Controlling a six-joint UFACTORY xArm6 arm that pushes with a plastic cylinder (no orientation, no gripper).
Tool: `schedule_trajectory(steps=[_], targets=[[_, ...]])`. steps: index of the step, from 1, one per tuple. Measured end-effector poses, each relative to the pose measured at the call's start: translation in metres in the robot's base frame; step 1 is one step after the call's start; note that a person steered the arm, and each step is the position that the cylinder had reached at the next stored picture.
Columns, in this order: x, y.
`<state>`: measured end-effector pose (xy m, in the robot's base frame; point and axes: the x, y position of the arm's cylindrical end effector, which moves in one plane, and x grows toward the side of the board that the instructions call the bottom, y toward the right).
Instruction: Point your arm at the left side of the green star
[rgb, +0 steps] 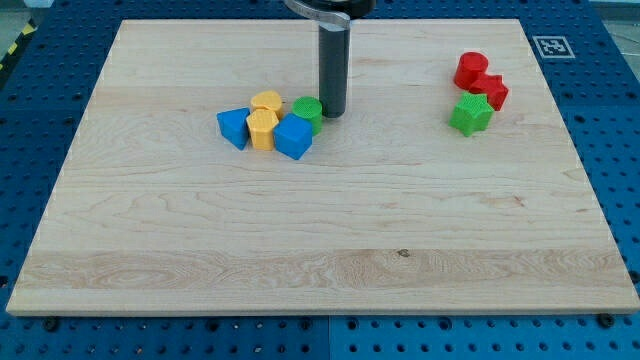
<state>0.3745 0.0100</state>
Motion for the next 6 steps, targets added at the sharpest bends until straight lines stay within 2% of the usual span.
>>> schedule_trajectory(steps=[1,6], targets=[[-0.006,0.008],[0.039,0.1]])
